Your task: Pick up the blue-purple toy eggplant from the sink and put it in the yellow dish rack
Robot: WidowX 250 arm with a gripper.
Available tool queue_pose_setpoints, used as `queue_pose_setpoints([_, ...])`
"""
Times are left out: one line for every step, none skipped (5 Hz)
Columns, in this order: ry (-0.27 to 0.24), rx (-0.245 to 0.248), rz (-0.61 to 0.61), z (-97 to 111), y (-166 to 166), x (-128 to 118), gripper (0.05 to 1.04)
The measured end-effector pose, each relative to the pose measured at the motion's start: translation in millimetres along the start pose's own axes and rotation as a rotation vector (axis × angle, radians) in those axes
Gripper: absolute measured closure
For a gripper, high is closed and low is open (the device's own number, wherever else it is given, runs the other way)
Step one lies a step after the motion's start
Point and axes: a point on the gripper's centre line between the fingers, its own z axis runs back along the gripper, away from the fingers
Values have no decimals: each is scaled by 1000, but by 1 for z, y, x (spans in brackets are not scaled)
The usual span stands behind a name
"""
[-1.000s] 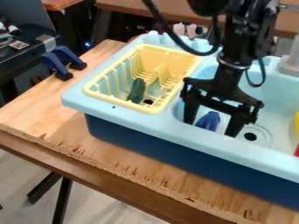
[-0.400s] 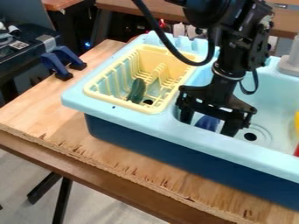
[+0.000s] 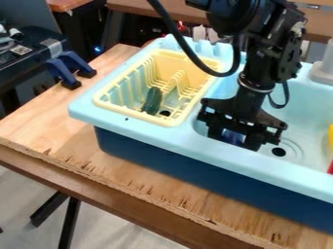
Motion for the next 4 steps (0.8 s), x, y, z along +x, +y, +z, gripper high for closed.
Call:
queue_pose_setpoints([-14, -1, 26, 16, 4, 0, 415])
queue_pose_setpoints([-39, -169, 125, 68, 19, 14, 415])
queue_pose_setpoints([-50, -207, 162, 101, 44, 20, 415])
queue_pose_setpoints([11, -210, 160, 104, 63, 4, 415])
